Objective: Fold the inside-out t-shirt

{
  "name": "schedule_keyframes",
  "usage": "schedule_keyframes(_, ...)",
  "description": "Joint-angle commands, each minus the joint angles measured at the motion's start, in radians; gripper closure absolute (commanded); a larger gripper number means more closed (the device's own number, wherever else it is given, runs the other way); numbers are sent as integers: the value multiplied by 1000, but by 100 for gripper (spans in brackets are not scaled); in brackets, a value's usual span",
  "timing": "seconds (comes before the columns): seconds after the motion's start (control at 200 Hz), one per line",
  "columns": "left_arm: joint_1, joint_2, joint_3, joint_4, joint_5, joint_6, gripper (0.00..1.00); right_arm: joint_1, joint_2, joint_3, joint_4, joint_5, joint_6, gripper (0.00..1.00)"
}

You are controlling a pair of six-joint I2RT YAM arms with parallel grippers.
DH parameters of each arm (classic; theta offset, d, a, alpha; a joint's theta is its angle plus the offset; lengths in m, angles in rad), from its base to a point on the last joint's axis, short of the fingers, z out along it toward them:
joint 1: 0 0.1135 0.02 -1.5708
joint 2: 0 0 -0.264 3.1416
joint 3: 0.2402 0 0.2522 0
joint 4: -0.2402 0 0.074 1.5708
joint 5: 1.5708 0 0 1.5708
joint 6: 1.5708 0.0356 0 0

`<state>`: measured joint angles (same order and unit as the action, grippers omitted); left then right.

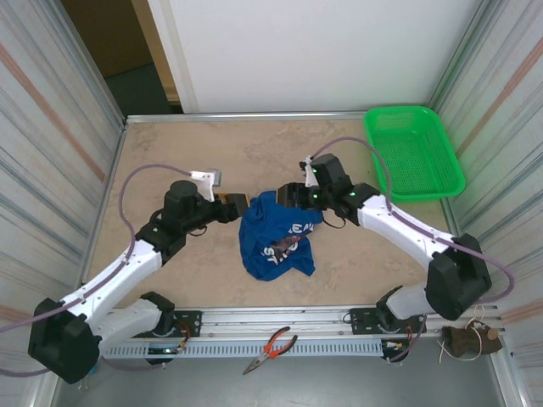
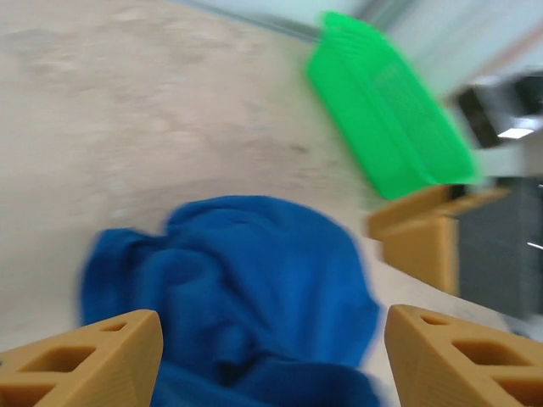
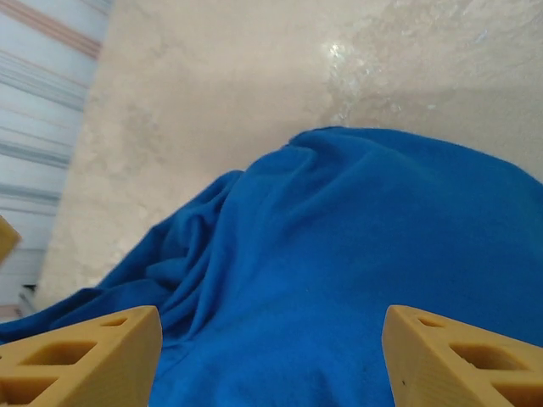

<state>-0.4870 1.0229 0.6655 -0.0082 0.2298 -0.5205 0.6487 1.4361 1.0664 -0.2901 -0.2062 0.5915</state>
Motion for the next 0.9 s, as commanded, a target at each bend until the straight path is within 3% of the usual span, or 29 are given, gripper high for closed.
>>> schedule_keyframes(0.0, 22, 68, 58, -110, -107, 12, 29, 44, 76, 99, -60, 158, -45, 30)
schedule_keyframes(0.195, 22, 238, 159, -151, 39, 45, 26, 76, 220, 130, -58, 225, -36, 30)
schedule_keyframes(0.336, 0, 288, 105, -109, 121, 27, 26, 91, 240, 38, 0, 224, -2, 30)
schedule_keyframes(0.391, -15, 297, 57, -65, 145, 8, 26, 91, 242, 3, 24, 212, 11, 34)
schedule_keyframes(0.426, -24, 302, 27, -27, 159, -9, 27, 90, 245, -12, 41, 201, 13, 42)
schedule_keyframes(0.471, -32, 312, -12, 26, 184, -31, 35, 88, 247, -20, 51, 190, 9, 63)
schedule_keyframes(0.546, -39, 324, -51, 118, 217, -71, 62, 66, 242, -6, 51, 164, -5, 100)
schedule_keyframes(0.656, -38, 296, -33, 174, 186, -90, 100, 11, 197, 43, 44, 104, -29, 100)
schedule_keyframes(0.897, -35, 162, 110, 204, 86, -42, 100, -100, -31, 155, 39, 37, -70, 100)
